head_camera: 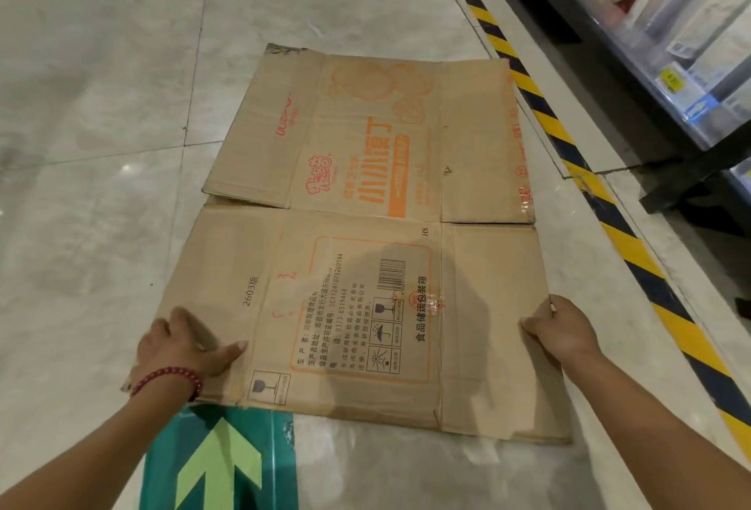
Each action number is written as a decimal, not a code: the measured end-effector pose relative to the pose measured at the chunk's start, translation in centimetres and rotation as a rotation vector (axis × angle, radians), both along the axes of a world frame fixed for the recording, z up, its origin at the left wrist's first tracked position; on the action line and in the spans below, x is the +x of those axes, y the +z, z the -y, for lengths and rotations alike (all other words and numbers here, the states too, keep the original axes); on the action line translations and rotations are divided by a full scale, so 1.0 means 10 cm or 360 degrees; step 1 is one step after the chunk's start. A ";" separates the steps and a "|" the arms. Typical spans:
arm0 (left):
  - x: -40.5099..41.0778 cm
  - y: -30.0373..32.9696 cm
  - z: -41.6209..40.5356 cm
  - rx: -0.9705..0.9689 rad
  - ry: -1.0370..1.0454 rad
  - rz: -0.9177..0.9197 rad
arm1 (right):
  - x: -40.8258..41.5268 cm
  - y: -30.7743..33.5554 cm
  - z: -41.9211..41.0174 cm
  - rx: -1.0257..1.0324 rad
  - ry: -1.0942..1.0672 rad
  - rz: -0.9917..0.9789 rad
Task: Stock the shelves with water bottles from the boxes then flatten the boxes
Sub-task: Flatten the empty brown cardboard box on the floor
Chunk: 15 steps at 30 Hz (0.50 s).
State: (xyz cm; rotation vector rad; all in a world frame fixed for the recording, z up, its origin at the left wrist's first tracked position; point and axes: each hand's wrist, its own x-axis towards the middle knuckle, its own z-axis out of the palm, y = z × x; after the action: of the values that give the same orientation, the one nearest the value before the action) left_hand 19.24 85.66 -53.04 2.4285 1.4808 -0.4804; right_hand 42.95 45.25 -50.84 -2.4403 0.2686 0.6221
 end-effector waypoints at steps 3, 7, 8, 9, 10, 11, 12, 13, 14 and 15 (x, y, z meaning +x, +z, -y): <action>-0.04 -0.02 -0.07 0.0003 -0.0034 -0.0075 | -0.02 -0.02 -0.02 -0.0037 -0.0050 -0.0064; 0.04 0.02 -0.14 0.0014 0.0108 -0.0037 | -0.06 -0.06 0.01 -0.0036 -0.0160 -0.0092; 0.06 0.04 -0.18 0.0012 0.0161 -0.0048 | -0.07 -0.08 0.02 -0.0042 -0.0176 -0.0099; 0.05 0.03 -0.23 0.0004 0.0193 -0.0082 | -0.08 -0.08 0.03 -0.0043 -0.0187 -0.0101; 0.04 0.02 -0.25 -0.0013 0.0209 -0.0118 | -0.08 -0.08 0.03 -0.0043 -0.0188 -0.0102; 0.02 0.00 -0.27 -0.0036 0.0227 -0.0124 | -0.08 -0.09 0.03 -0.0041 -0.0188 -0.0100; 0.00 -0.02 -0.27 -0.0058 0.0251 -0.0104 | -0.08 -0.09 0.04 -0.0032 -0.0183 -0.0090; -0.02 -0.03 -0.26 -0.0068 0.0280 -0.0069 | -0.07 -0.10 0.05 -0.0021 -0.0184 -0.0079; -0.02 -0.02 -0.25 -0.0070 0.0313 -0.0040 | -0.07 -0.09 0.05 -0.0023 -0.0181 -0.0062; -0.03 -0.01 -0.24 -0.0068 0.0343 -0.0021 | -0.07 -0.08 0.04 -0.0051 -0.0177 -0.0040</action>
State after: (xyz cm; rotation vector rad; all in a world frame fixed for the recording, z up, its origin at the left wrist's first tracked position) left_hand 18.98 88.08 -53.14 2.2042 1.6954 -0.4763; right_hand 42.30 44.86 -51.67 -2.4304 0.4242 0.6044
